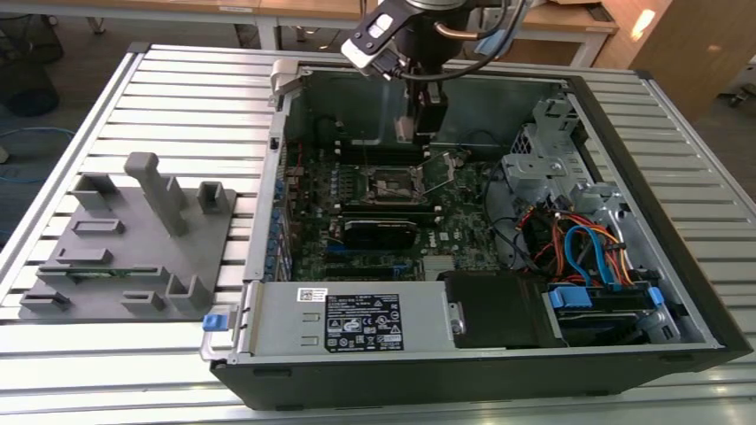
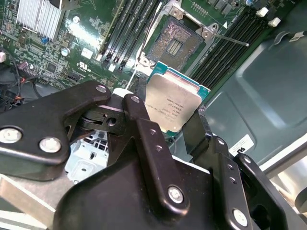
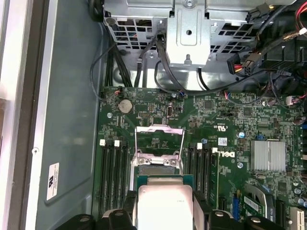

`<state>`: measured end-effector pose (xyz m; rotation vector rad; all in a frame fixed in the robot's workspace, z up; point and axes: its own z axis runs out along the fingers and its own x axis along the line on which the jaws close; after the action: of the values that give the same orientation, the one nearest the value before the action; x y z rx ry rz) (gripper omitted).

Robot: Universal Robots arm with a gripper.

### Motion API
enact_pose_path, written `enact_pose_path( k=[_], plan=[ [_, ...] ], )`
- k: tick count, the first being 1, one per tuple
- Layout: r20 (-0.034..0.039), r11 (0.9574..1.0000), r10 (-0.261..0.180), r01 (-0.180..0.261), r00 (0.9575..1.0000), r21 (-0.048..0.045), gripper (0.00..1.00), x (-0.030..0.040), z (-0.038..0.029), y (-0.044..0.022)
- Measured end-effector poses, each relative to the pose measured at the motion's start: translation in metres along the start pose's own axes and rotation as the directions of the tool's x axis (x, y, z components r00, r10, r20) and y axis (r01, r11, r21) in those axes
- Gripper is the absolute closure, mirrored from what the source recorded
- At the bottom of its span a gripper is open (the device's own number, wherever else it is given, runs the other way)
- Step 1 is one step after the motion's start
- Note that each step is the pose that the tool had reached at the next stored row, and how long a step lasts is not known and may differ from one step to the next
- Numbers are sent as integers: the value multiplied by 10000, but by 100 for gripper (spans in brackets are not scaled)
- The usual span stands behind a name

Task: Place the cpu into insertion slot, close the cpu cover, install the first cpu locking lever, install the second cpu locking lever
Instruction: 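Place the cpu into insertion slot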

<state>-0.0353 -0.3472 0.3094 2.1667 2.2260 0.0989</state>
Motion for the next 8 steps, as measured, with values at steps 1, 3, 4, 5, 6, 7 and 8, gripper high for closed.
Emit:
enact_pose_path(
  k=[1, 3, 4, 5, 6, 7, 8],
  plan=[
    [-1, 10000, 0, 0, 10000, -1, 46, 0, 10, -1],
    [-1, 10000, 0, 0, 10000, 0, 46, -1, 27, -2],
    [-1, 10000, 0, 0, 10000, -1, 46, -1, 34, -2],
    [0, 10000, 0, 0, 10000, -1, 46, -1, 39, -3],
    [2, 10000, 0, 0, 10000, 1, 46, -1, 40, -3],
    [3, 10000, 0, 0, 10000, 1, 46, -1, 41, -3],
    [3, 10000, 0, 0, 10000, 2, 46, -1, 41, -3]
  ],
)
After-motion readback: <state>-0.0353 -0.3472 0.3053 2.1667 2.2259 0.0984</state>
